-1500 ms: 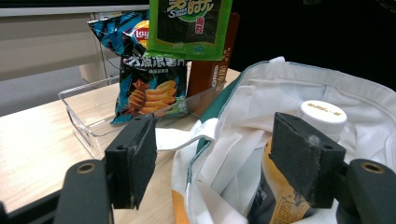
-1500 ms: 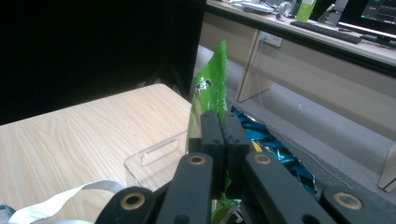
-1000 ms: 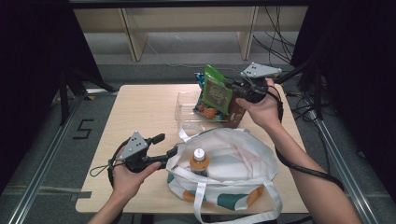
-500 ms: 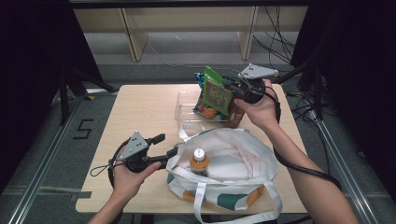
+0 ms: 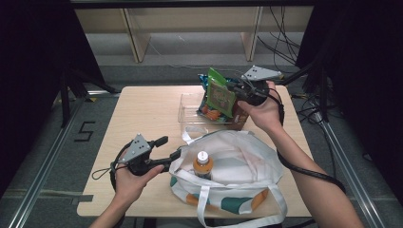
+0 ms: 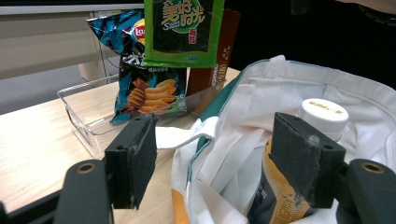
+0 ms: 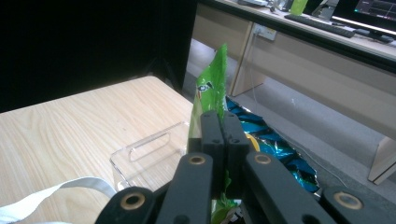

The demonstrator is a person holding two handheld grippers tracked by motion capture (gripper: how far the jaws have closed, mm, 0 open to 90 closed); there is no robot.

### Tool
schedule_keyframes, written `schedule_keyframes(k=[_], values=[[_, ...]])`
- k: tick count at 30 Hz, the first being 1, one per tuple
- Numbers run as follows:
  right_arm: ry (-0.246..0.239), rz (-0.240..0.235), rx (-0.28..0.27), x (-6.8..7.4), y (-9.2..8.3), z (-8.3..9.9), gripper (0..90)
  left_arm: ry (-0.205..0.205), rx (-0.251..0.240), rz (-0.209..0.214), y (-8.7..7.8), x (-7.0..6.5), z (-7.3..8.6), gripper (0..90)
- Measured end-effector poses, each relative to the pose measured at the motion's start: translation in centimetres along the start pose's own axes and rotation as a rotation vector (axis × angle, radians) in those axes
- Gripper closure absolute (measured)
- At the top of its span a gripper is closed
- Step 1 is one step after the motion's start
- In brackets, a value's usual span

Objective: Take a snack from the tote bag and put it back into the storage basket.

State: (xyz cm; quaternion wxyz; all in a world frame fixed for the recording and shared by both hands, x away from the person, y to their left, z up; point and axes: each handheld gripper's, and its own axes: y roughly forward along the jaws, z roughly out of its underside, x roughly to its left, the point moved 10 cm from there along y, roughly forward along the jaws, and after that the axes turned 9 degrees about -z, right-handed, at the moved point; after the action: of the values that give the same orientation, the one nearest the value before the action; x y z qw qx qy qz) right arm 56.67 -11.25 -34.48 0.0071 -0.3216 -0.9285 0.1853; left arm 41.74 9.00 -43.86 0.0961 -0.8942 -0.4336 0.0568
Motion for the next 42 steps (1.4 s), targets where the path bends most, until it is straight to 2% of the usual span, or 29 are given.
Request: schedule_keyframes(k=[1,2,3,7,9,11,13,14,19,21,22,28,29,32,35,37,38,42], values=[[-0.005,-0.015,0.004,0.11,0.07,0.07,90.0,0.000,0.004,-0.003,-0.04,0.02,0.01,31.1],[0.021,-0.007,0.006,0.24,0.06,0.19,90.0,0.001,0.003,-0.003,-0.06,0.01,-0.01,31.1],[0.011,0.007,0.003,0.04,0.10,0.18,90.0,0.000,0.003,-0.003,-0.07,0.00,-0.03,31.1],[-0.002,-0.017,0.008,0.10,0.27,0.24,90.0,0.001,0.004,-0.004,-0.08,0.05,0.00,31.1],[0.032,-0.015,0.024,0.36,0.17,0.48,90.0,0.000,0.004,-0.003,-0.08,0.02,0.00,31.1],[0.003,-0.004,0.013,0.04,0.29,0.36,90.0,0.000,0.003,-0.004,-0.07,0.02,-0.02,31.1],[-0.006,-0.012,0.012,0.02,0.34,0.34,90.0,-0.002,0.003,-0.003,-0.06,0.01,-0.01,31.1],[0.021,-0.010,0.016,0.15,0.31,0.43,90.0,0.001,0.002,-0.003,-0.05,0.02,-0.01,31.1],[0.003,-0.010,0.007,0.08,0.51,0.41,90.0,0.002,0.004,0.000,-0.04,-0.04,0.00,31.1],[0.009,0.007,0.006,0.00,0.53,0.47,90.0,0.003,0.003,-0.001,-0.03,-0.04,-0.02,31.1],[0.015,-0.007,0.015,0.14,0.51,0.54,90.0,0.002,0.004,-0.001,-0.03,-0.03,-0.02,31.0],[-0.005,0.001,0.003,-0.08,0.78,0.54,90.0,0.001,0.004,-0.001,-0.03,-0.04,0.00,31.1],[0.010,-0.007,0.011,0.04,0.76,0.67,90.0,0.004,0.004,0.000,-0.03,-0.03,0.01,31.1],[0.006,0.000,0.013,-0.07,0.79,0.78,90.0,0.003,0.004,0.000,-0.03,-0.04,0.01,31.1],[0.035,-0.004,0.018,0.18,0.82,0.95,90.0,0.003,0.004,0.000,-0.03,-0.05,0.02,31.1],[0.009,-0.009,0.018,0.01,0.89,0.93,90.0,0.001,0.004,0.000,-0.03,-0.06,0.00,31.1],[0.005,0.007,0.011,-0.13,0.95,0.89,90.0,0.003,0.003,0.000,-0.02,-0.05,-0.01,31.1],[0.019,0.006,0.013,0.00,1.04,1.03,90.0,0.004,0.005,0.000,-0.04,-0.06,0.02,31.0]])
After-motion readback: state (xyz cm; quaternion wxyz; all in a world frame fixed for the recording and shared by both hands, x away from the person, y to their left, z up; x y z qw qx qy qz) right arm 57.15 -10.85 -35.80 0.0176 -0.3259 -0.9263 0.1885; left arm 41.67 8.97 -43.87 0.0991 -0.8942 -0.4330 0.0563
